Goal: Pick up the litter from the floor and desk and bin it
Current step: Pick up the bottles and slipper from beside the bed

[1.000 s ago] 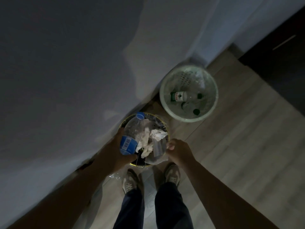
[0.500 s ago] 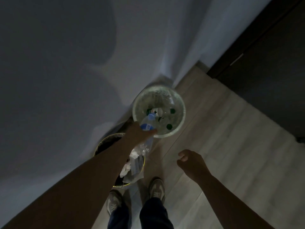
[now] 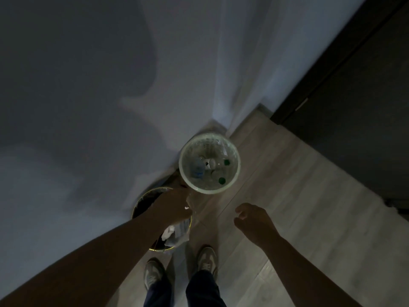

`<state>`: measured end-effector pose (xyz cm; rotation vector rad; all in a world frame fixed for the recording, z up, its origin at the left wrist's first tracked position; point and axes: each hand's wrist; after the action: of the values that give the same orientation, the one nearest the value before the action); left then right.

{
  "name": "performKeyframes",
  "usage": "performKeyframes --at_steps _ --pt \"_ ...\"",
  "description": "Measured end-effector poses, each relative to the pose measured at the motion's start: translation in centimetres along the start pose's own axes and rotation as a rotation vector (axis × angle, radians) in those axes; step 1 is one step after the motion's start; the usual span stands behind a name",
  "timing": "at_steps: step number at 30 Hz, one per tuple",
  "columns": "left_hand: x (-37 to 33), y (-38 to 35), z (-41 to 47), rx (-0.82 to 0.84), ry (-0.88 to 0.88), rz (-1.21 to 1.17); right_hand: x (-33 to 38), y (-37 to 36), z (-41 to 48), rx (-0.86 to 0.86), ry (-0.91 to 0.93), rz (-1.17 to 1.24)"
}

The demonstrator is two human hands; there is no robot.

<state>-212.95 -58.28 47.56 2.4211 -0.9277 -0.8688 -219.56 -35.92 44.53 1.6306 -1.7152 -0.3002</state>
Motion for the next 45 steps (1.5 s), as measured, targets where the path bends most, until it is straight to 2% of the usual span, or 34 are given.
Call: performKeyframes --at_steps 3,7,13,21,26,31,38,45 --pt "-0.2 2.2 -4.2 -0.043 -0.036 0.028 2.4 2.6 -2.3 -0.005 0.080 -0.101" --pt "-0.7 5.2 -9.9 -0.113 -0.025 0.051 6.0 5.9 -6.1 -0.005 0.227 -0.383" --pt "0.1 8.4 -18.4 -0.218 0.006 0.041 12.1 9.6 -12.5 -0.039 0.467 -0.670" --pt "6.0 8.3 -34.8 -0.409 0.140 -0.113 23.5 8.5 -22.4 -0.088 0.791 -0.803" --pt "11.9 3.1 -47.7 -0.643 0.294 -0.236 30.6 2.3 -31.2 -0.046 1.088 -0.938" --pt "15.7 -5.2 -60.8 -0.833 0.471 -0.358 35.0 -5.9 -43.7 0.020 1.321 -1.006" --pt "15.9 -18.1 -79.1 -1.060 0.740 -0.513 35.7 -17.2 -62.1 0.081 1.703 -1.116" --pt "13.9 -31.0 -94.3 -1.247 1.118 -0.592 34.4 -28.4 -79.2 0.172 2.119 -1.166"
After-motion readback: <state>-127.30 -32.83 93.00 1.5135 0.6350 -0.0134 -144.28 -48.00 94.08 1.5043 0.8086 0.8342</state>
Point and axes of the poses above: each hand's wrist, its own z-axis towards the middle knuckle, its own y-axis out of the back of the hand, x = y × z, and after that the axes turned 13 degrees about -z, right-handed
